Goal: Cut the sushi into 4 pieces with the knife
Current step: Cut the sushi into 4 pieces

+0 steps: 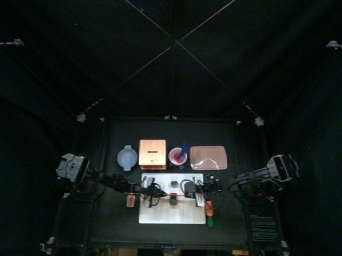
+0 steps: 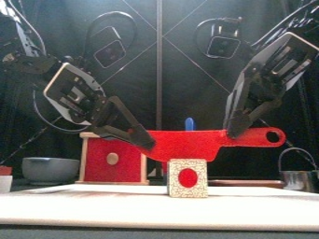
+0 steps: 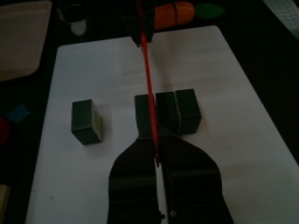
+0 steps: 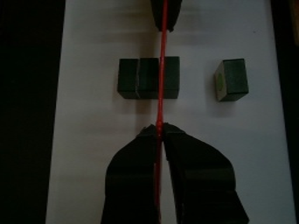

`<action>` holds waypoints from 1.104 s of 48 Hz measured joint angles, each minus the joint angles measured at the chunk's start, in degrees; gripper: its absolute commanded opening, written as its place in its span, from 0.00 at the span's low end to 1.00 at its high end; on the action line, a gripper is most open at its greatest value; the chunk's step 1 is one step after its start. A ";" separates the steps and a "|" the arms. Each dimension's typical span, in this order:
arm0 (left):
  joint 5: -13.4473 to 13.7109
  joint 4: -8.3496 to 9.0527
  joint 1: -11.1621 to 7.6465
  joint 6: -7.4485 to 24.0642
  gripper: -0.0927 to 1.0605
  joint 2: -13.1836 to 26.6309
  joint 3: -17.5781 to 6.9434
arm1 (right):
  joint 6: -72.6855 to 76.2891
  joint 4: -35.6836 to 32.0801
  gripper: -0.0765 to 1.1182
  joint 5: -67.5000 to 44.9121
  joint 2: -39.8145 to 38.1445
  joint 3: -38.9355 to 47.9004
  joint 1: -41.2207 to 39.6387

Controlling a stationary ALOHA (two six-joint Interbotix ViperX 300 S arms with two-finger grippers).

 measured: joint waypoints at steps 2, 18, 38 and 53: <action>0.26 0.09 -0.09 -0.09 0.21 0.00 0.00 | 0.00 0.00 0.24 -0.18 0.35 -0.09 0.09; 1.58 0.00 0.00 -0.09 0.21 3.87 -0.97 | 0.00 0.00 0.24 -1.32 5.10 -0.53 -0.26; 0.97 -2.02 0.88 0.09 0.21 7.82 -1.67 | -0.09 -0.26 0.24 -0.79 6.86 -0.62 -1.41; 1.32 -1.85 3.52 0.35 0.21 5.19 -1.58 | -0.09 -1.85 0.24 0.79 5.19 -0.44 -4.13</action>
